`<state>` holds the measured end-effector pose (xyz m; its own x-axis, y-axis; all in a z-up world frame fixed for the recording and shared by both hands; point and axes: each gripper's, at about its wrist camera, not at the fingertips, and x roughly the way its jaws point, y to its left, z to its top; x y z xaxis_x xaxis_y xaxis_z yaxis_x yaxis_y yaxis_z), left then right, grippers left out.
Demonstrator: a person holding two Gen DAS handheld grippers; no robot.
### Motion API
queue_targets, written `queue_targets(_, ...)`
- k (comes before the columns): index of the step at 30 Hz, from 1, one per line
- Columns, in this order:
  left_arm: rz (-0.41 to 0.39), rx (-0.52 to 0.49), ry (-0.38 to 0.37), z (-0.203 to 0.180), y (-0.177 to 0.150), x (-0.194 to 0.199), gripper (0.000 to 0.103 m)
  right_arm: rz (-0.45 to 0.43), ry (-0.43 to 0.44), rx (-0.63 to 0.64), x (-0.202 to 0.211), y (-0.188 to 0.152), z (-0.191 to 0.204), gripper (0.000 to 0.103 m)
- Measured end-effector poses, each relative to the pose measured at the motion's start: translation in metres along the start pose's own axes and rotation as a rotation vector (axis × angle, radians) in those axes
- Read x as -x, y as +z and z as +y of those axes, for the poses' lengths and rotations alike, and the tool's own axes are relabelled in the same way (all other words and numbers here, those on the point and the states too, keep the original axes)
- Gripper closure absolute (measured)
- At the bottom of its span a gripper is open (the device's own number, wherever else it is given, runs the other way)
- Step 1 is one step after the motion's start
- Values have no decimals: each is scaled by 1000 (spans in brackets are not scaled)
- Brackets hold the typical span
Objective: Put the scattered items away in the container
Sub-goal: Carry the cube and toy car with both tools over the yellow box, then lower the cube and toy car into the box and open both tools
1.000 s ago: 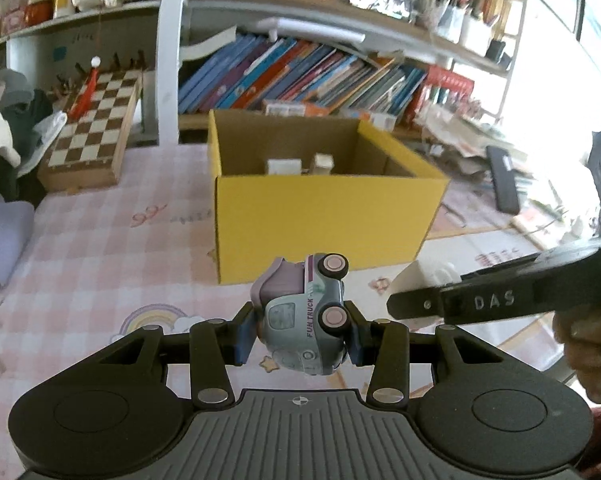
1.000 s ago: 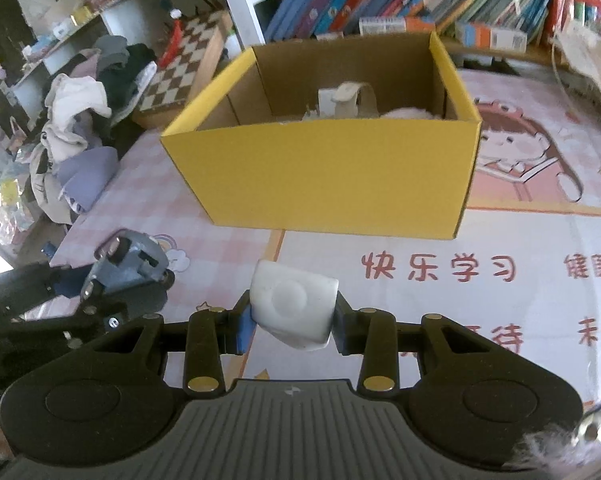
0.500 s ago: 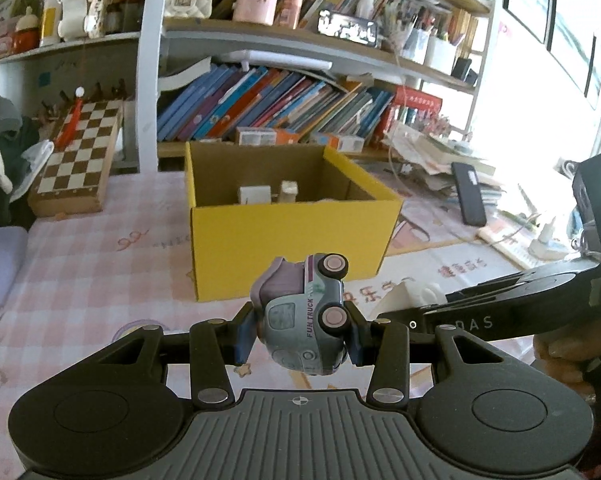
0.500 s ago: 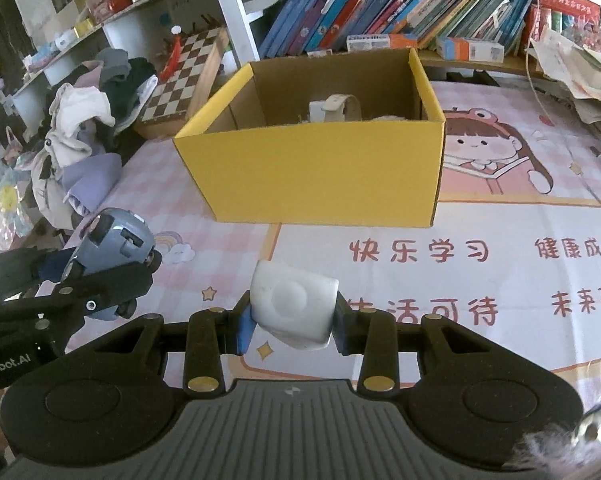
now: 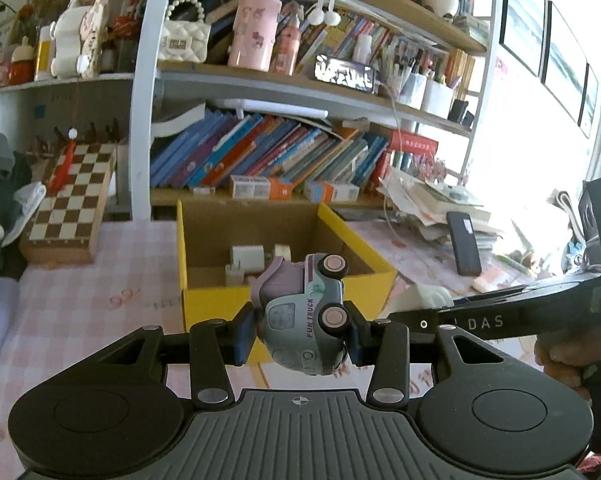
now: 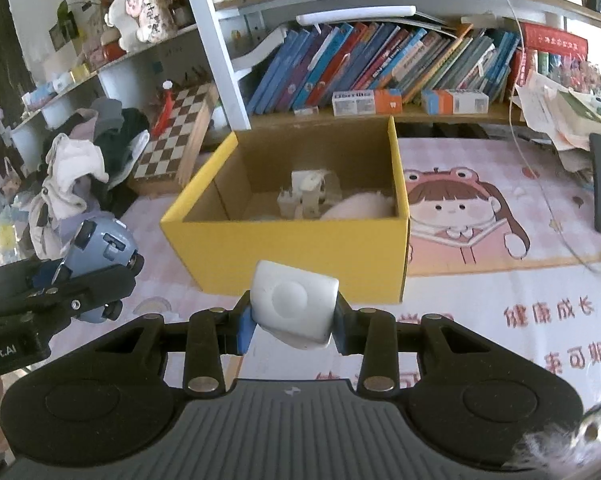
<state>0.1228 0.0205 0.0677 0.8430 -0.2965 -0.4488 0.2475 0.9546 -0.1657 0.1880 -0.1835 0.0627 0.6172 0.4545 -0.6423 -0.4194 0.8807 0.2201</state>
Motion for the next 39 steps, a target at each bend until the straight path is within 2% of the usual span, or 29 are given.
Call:
queue_targets(7,-20,-12,23,2,22,-24,61,-17,31,22,-14,27,-10,68)
queue_targets(12,-23,-46,76,5,38,-52,61,-39,52,54,-31,57,-23,68)
queue_targets(19,25,-69,141,14,54,-100,61,-38,85,120,-71,99,-38,68)
queue_targets(26,119,-68,200,31,66,-155,61,-29,104,196,-125,144,-42,68)
queue_targets(31,217,-102,233,44,72,-193,61,42,44,408,-177,158,-35,68)
queue_targets(37,348,-192,235,46,75,-236,61,178,13,711,-225,146,-29,68)
queue_targets(39,381,-211,231,45,76,-248,61,194,2,799,-235,142,-25,68)
